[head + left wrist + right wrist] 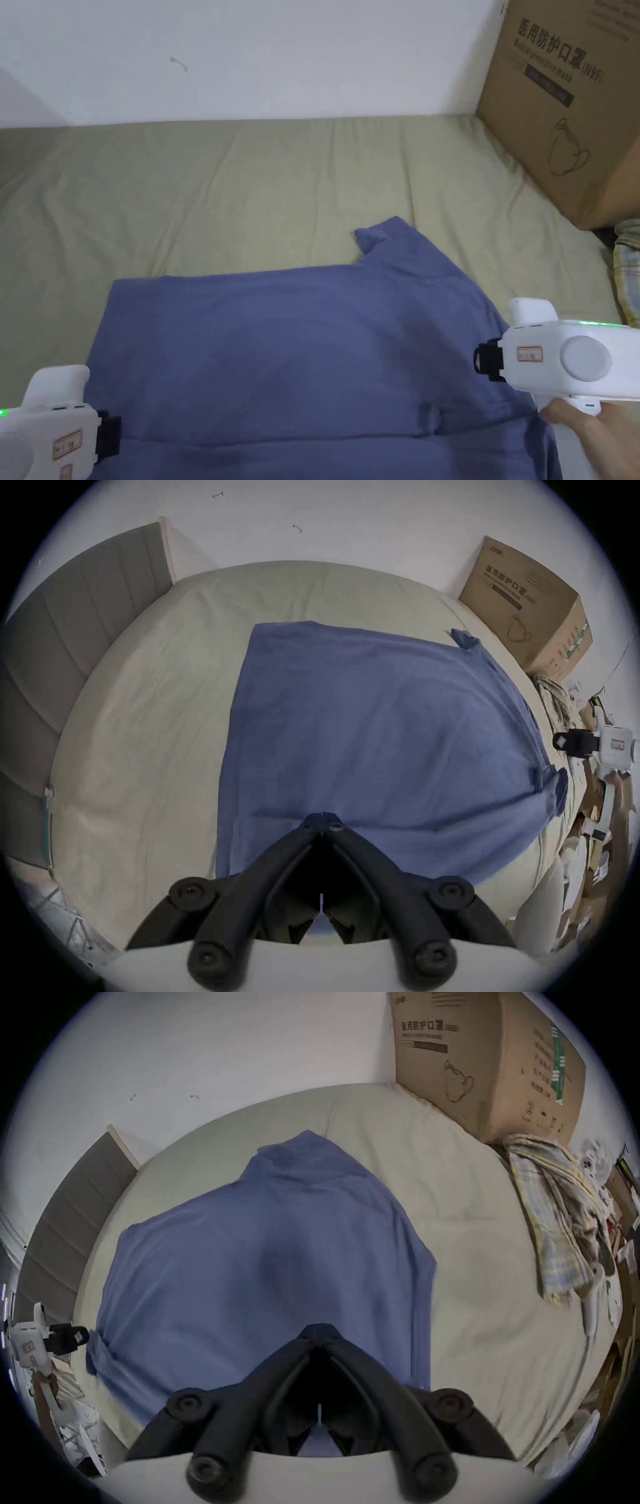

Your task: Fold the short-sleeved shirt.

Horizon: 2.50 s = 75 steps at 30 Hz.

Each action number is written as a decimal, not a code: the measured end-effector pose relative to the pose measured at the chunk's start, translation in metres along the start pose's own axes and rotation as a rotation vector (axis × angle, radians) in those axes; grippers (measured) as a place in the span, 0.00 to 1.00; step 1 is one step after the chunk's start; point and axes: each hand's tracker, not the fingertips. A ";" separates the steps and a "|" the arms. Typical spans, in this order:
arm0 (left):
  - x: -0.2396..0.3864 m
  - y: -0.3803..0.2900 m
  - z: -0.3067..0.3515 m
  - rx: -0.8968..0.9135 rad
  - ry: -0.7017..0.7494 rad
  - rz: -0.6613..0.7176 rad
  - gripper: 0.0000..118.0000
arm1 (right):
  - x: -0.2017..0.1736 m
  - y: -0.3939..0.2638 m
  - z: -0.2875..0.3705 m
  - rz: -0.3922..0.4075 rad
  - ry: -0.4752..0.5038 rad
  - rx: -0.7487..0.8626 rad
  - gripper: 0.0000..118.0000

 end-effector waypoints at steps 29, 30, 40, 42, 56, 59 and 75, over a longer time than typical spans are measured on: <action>0.000 0.098 -0.086 -0.011 -0.008 0.029 0.00 | 0.026 0.158 -0.161 0.062 -0.055 -0.068 0.02; -0.001 0.098 -0.085 -0.011 -0.004 0.037 0.00 | 0.024 0.155 -0.166 0.083 -0.026 -0.100 0.02; -0.028 0.126 -0.088 0.002 -0.001 0.049 0.00 | 0.011 0.159 -0.146 0.131 -0.064 -0.055 0.02; -0.035 0.144 -0.097 0.011 -0.018 0.068 0.02 | 0.016 0.165 -0.148 0.124 -0.071 -0.060 0.02; -0.071 0.214 -0.195 -0.061 0.020 0.164 0.74 | 0.025 0.166 -0.155 0.097 -0.067 -0.083 0.02; -0.067 0.217 -0.181 -0.039 0.076 0.086 0.62 | 0.026 0.166 -0.154 0.089 -0.064 -0.083 0.02; -0.045 0.196 -0.067 0.060 0.017 0.024 0.02 | 0.025 0.152 -0.061 0.093 -0.011 0.012 0.02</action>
